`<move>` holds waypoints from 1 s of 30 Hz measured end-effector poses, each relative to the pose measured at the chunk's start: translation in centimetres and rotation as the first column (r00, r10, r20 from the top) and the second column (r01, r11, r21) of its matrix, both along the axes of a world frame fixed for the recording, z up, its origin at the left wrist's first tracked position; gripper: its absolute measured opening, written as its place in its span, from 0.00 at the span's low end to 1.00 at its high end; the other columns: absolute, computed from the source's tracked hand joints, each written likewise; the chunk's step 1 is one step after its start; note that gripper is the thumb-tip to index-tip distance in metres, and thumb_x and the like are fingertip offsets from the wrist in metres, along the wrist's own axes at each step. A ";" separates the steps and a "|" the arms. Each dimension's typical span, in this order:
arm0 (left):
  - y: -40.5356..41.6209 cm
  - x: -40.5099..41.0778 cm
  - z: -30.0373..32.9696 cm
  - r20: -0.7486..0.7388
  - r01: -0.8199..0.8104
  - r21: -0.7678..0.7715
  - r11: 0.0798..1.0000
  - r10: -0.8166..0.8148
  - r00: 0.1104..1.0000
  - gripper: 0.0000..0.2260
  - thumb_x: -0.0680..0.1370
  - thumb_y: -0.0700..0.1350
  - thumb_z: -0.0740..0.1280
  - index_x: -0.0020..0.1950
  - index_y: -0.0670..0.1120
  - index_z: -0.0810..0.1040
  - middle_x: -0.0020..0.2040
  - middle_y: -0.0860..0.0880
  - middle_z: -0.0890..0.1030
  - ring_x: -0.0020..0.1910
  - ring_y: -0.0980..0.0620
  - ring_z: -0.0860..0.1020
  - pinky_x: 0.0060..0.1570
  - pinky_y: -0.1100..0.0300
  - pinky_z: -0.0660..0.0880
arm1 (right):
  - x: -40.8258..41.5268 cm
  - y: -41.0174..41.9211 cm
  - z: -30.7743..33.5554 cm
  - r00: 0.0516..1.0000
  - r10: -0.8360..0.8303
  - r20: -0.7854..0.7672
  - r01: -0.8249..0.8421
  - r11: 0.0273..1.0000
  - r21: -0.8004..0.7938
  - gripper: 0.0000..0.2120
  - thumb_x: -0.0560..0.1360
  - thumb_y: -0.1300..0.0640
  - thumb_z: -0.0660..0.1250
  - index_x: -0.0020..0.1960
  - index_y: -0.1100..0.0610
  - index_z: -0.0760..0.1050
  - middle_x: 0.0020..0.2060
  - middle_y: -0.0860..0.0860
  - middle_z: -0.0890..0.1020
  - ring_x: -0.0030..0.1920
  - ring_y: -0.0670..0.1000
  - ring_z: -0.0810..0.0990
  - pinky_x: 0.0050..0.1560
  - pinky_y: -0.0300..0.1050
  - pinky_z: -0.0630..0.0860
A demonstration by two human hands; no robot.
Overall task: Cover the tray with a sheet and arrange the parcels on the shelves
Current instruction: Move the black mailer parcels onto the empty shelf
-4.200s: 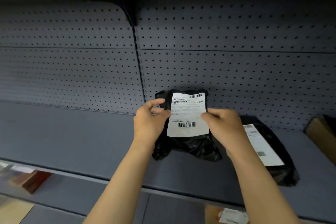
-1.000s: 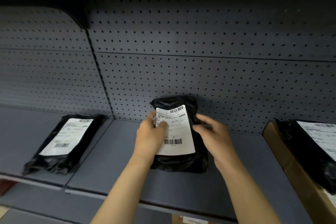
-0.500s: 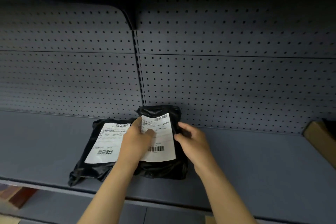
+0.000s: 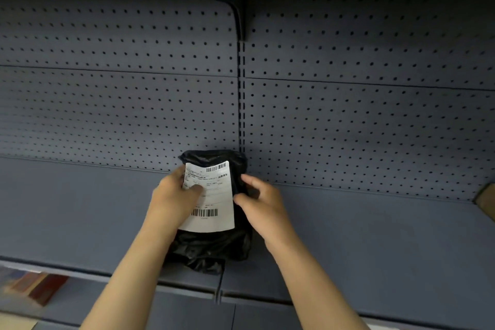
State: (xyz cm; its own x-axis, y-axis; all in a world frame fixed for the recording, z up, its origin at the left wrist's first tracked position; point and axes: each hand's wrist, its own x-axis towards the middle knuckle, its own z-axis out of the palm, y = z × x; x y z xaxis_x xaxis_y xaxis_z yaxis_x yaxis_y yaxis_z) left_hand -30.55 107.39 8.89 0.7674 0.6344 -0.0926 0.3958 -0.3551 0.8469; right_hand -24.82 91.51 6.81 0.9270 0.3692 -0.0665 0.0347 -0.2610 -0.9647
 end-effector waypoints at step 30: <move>-26.8 8.7 0.1 0.470 0.291 -0.114 0.950 -0.207 0.858 0.15 0.80 0.41 0.65 0.64 0.55 0.75 0.57 0.57 0.77 0.56 0.58 0.76 0.44 0.72 0.69 | 3.9 -25.4 2.9 0.876 -0.472 0.095 0.460 0.879 0.128 0.11 0.78 0.56 0.67 0.43 0.45 0.86 0.40 0.39 0.87 0.47 0.40 0.83 0.57 0.44 0.80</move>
State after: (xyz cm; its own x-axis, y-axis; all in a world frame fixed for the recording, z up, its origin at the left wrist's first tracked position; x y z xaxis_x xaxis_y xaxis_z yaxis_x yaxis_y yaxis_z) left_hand -21.86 80.62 9.00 0.8826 0.4220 0.2072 -0.1218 -0.2204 0.9678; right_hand -20.95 66.07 9.68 0.9916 -0.1088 0.0696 0.0492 -0.1800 -0.9824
